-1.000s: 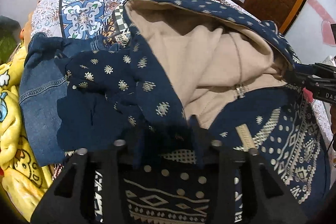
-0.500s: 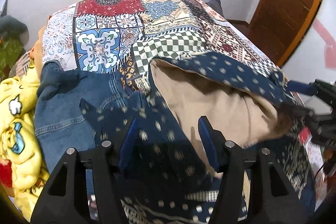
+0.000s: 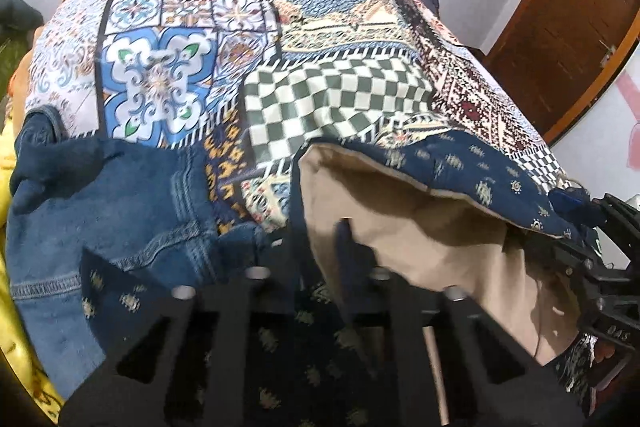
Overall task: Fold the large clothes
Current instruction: 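Lift the hood with both tools and fold it over the hoodie body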
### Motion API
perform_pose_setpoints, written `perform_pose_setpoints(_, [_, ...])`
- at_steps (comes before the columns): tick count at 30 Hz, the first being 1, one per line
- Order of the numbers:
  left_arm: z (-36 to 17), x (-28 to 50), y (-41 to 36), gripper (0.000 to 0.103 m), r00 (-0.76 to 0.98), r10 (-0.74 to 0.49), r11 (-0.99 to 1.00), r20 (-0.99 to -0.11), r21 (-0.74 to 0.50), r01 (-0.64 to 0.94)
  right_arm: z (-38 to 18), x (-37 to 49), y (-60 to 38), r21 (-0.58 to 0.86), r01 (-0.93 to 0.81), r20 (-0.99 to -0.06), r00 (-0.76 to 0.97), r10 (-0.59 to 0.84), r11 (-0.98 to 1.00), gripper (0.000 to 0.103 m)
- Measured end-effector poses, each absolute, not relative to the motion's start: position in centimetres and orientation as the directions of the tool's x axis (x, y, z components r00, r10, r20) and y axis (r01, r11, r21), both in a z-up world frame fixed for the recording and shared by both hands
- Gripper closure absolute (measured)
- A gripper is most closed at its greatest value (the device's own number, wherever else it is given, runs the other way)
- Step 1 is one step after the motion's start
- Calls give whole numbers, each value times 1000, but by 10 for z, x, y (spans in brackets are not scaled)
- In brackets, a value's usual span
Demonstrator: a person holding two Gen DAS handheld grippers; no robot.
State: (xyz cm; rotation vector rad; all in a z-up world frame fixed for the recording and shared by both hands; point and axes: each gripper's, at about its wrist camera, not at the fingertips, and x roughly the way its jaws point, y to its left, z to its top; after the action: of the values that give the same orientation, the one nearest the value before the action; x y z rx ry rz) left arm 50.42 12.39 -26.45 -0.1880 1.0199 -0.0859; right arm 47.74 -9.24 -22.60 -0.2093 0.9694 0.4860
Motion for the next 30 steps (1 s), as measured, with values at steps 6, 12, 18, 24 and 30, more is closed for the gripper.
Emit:
perform_pose_setpoints(6, [-221,480,106,97,598,-187,979,-779,-198,49,-209,470,-110,96,-484,-819,459,346,870,91])
perform_pose_setpoints(12, [-152,428,79,97,669,-250,968,-700,-176,177,-172,438,-139,195,-496,-782,442,439,846,93])
perform_pose_setpoints(18, [-119,374,52,97,668,-312,944,-676,-139,301,-155,388,-164,257,-517,-771,399,495,817,93])
perform_pose_setpoints(24, [-140,328,38,97,585,-338,925,-737,-147,350,-157,343,-185,274,-529,-784,360,505,803,93])
perform_pose_setpoints(30, [-177,298,38,92,456,-324,928,-829,-187,321,-177,319,-188,287,-521,-831,281,479,804,89])
